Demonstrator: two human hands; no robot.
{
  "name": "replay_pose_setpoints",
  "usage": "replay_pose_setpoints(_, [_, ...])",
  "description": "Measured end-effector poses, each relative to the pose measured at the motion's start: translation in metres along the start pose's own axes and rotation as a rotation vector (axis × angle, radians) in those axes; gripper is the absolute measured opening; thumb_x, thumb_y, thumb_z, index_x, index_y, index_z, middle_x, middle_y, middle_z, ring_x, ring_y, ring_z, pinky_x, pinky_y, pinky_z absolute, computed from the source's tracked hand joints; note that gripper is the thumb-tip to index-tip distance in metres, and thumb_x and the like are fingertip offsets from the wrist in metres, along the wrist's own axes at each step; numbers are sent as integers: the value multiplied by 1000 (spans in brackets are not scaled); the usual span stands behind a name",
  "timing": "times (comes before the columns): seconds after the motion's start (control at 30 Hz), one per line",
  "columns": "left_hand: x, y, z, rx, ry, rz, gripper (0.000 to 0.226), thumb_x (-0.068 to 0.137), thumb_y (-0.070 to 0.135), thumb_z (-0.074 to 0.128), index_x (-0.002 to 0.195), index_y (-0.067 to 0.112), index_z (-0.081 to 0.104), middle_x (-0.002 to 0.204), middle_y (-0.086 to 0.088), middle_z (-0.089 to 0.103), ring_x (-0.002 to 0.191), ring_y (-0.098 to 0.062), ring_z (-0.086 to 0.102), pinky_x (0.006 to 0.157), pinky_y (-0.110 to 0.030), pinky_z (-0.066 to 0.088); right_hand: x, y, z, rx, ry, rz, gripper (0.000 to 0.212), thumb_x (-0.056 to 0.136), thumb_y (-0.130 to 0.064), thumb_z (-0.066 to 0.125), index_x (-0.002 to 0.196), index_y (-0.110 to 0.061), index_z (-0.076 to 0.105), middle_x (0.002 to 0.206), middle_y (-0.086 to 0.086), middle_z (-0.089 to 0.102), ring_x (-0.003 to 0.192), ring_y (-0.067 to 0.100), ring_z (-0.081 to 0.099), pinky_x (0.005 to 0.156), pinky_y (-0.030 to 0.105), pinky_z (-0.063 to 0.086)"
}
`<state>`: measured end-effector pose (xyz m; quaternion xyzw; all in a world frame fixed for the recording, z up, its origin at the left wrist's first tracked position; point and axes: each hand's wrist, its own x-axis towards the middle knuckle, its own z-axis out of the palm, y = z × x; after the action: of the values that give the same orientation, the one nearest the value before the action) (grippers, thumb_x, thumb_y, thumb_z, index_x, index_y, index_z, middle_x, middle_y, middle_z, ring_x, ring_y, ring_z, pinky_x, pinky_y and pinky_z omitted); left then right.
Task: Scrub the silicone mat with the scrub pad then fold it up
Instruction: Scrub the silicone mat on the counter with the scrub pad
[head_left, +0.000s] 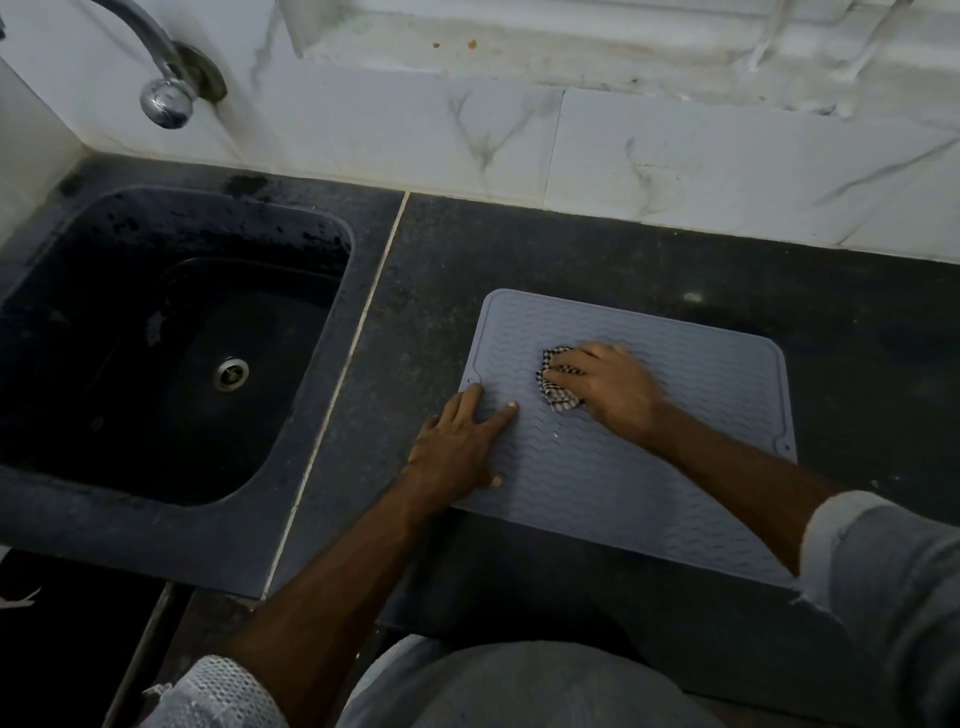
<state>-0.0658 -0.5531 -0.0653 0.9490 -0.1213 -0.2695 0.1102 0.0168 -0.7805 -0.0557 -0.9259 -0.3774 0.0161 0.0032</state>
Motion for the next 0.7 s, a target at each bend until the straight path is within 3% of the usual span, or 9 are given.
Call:
replay_pose_setpoints(0.13, [-1, -1, 0, -43, 35, 14, 107, 76, 41, 74, 149, 40, -5, 158, -3, -15, 145, -29, -8, 113, -56, 14, -1, -3, 0, 16, 19, 35, 60, 66, 4, 71, 121, -17, 61, 126, 9, 59, 114, 35, 52, 91, 46, 41])
replay_pose_setpoints(0.37, [-9, -16, -3, -280, 171, 49, 124, 68, 43, 80, 150, 29, -12, 158, -2, 10, 144, -26, 10, 117, -49, 15, 5, -9, -6, 64, -35, 86, 54, 79, -11, 65, 130, -22, 52, 139, 3, 47, 126, 27, 38, 103, 43, 28])
replay_pose_setpoints(0.7, [-10, -18, 0, -219, 221, 26, 134, 63, 45, 82, 148, 27, -19, 156, -2, 19, 141, -23, 16, 117, -49, 9, 41, -66, -3, 72, 14, -40, 50, 82, -11, 61, 130, -20, 51, 136, 2, 49, 122, 25, 39, 100, 38, 30])
